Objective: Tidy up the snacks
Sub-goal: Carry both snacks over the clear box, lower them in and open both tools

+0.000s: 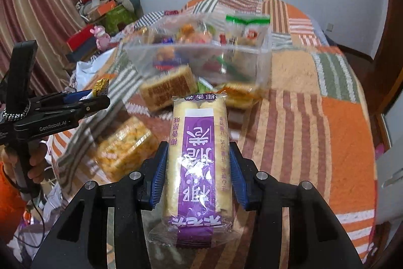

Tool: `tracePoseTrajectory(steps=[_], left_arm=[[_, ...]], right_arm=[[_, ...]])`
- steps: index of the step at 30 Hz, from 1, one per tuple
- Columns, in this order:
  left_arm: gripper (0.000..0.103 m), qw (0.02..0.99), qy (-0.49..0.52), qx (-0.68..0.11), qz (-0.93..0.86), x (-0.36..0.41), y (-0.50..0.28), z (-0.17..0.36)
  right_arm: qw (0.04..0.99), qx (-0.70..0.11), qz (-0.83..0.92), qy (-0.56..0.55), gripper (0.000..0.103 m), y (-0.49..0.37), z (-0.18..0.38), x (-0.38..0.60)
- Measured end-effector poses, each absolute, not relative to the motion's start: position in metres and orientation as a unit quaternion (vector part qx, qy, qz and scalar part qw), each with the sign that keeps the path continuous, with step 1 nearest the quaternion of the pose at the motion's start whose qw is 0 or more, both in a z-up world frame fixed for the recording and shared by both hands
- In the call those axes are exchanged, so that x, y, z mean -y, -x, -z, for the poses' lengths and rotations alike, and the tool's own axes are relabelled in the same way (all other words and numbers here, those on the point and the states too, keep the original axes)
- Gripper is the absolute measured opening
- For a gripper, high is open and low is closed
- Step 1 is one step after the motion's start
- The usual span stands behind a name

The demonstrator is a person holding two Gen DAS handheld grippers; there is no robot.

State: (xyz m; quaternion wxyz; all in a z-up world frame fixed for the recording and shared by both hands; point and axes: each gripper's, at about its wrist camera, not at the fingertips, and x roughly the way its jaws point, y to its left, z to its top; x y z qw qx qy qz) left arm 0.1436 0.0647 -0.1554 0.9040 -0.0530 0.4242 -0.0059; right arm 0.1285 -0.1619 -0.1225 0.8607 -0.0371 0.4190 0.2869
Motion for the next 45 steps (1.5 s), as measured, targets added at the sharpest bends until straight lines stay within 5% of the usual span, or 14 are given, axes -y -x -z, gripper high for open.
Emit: tracePoseTrajectory(steps=[21,45], left_arm=[[0.051,0.943,0.043,-0.331,0.006,-0.06,-0.196,0.074],[0.051,0.923,0.063,-0.38,0.006,-0.067,-0.303,0.113]], right_arm=[[0.899,-0.331,-0.285,0.02,0.043,-0.188,0.059,0.139],[0.87,-0.396,-0.291,0.049,0.043,-0.277,0.098,0.091]])
